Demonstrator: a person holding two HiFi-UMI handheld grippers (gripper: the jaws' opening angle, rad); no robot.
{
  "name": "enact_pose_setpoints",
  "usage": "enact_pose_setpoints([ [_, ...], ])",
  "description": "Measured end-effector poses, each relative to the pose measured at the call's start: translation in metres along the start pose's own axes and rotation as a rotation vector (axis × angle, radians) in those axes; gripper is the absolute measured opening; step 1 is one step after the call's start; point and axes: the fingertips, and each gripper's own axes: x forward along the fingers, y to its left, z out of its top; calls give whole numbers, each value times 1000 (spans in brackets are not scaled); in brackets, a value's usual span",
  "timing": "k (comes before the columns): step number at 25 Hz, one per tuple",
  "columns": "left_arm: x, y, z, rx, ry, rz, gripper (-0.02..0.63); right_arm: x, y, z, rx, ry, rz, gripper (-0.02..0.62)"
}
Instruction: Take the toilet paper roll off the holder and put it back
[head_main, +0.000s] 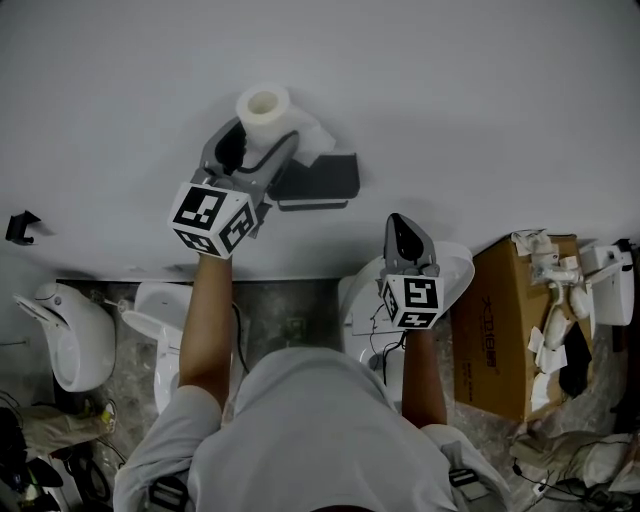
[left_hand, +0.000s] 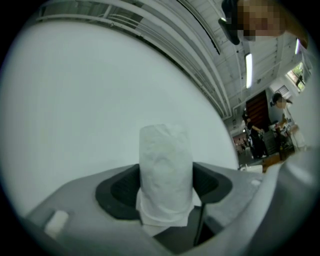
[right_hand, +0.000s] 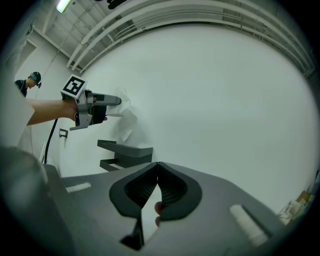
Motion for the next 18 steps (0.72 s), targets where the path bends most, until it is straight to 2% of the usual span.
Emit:
enact_pose_setpoints([
  [18,-2,-2,69,68,-89,-6,308,-12,-5,9,11,-32,-17,3],
])
